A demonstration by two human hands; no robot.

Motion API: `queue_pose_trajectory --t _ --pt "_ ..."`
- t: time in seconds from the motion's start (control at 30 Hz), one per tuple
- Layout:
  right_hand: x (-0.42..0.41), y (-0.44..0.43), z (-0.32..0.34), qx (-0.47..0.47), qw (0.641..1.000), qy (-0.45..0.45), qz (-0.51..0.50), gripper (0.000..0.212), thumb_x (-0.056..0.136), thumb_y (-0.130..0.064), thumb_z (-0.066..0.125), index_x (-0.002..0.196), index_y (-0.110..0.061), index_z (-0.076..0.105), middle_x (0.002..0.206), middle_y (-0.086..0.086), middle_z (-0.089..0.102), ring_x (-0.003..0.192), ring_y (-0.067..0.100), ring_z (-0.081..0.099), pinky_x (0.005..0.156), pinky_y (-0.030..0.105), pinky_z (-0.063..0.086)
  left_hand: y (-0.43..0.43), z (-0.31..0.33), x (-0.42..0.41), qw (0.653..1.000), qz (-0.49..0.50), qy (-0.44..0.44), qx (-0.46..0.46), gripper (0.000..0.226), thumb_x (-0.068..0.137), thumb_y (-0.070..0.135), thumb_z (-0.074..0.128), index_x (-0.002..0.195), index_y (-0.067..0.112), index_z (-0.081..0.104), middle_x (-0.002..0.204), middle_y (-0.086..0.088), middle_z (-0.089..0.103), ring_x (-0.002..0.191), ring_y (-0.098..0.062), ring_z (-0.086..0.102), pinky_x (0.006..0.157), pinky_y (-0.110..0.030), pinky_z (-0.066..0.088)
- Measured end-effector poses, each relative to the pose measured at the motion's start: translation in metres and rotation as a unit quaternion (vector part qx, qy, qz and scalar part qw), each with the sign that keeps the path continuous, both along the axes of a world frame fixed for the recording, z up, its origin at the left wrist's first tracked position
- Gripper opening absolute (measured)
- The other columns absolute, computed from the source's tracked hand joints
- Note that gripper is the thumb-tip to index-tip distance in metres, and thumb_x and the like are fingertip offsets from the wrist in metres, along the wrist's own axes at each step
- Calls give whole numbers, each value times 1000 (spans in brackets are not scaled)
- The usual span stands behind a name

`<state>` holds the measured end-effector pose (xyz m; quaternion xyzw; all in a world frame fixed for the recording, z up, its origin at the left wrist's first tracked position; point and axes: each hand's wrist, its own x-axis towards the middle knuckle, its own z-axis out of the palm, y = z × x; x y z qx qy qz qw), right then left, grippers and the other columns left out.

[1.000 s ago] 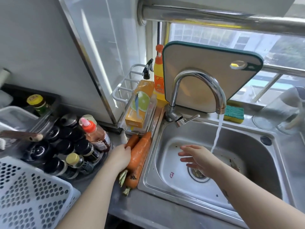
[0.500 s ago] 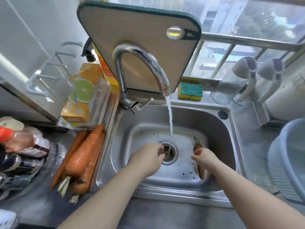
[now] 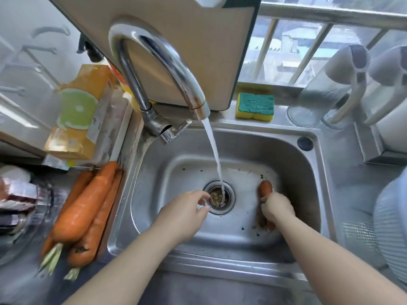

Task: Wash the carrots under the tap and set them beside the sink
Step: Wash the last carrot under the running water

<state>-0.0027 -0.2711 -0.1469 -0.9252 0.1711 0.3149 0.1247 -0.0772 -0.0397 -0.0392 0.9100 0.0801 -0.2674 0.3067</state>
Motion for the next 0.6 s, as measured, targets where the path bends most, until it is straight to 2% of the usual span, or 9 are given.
queue_pose_trajectory --t 0.07,0.13,0.2,0.23,0.3,0.4,0.47,0.53,0.6 --pt "5 -3 24 86 996 -22 -17 21 90 -20 56 105 -18 70 107 10 66 98 30 63 80 31 51 0 2 4 999 22 7 -24 31 95 33 46 125 32 53 117 14 58 102 -10 55 91 -28 46" --pt "7 -3 48 209 977 9 -40 13 84 -9 64 93 -17 69 91 6 68 81 24 67 67 32 54 -3 1 7 996 62 19 -64 29 95 31 48 124 29 54 118 11 59 103 -11 57 88 -24 45" --pt "3 5 78 349 931 64 -79 14 84 1 62 89 -12 61 85 8 64 75 22 64 62 30 52 -10 -1 12 982 132 37 -131 30 95 27 49 125 25 55 120 5 60 106 -13 58 90 -25 43" --pt "0 11 91 401 908 83 -93 16 85 6 59 90 -10 56 89 12 63 77 24 64 62 31 54 -15 -1 14 964 185 61 -183 31 96 25 49 126 23 53 119 4 60 104 -14 59 89 -27 43" --pt "-7 23 111 459 877 94 -108 20 86 10 56 90 -9 50 100 19 62 82 30 64 66 37 59 -26 3 19 894 299 133 -308 25 98 27 45 122 24 52 111 2 58 97 -17 58 85 -30 44" --pt "-16 41 135 474 872 85 -83 21 87 8 54 92 -12 50 103 19 64 82 29 64 80 46 55 -38 7 29 772 405 158 -464 20 102 27 39 98 17 55 97 -8 61 84 -23 59 80 -37 47" --pt "-20 49 147 451 888 69 -58 20 90 2 52 102 -13 53 102 14 65 81 24 64 78 42 56 -42 7 37 708 465 123 -517 16 102 21 39 106 10 51 91 -15 57 73 -25 61 68 -37 52" --pt "-22 55 157 400 915 43 -12 24 93 -9 50 116 -14 53 94 5 66 71 12 61 58 24 54 -47 9 44 683 499 92 -525 18 102 19 39 114 8 47 82 -12 52 61 -21 59 57 -33 51" --pt "-23 61 161 316 945 3 84 28 94 -26 52 120 -15 52 83 -4 63 62 6 55 48 15 42 -56 10 49 676 522 85 -513 20 102 24 39 100 6 47 74 -9 48 54 -19 56 57 -33 50"
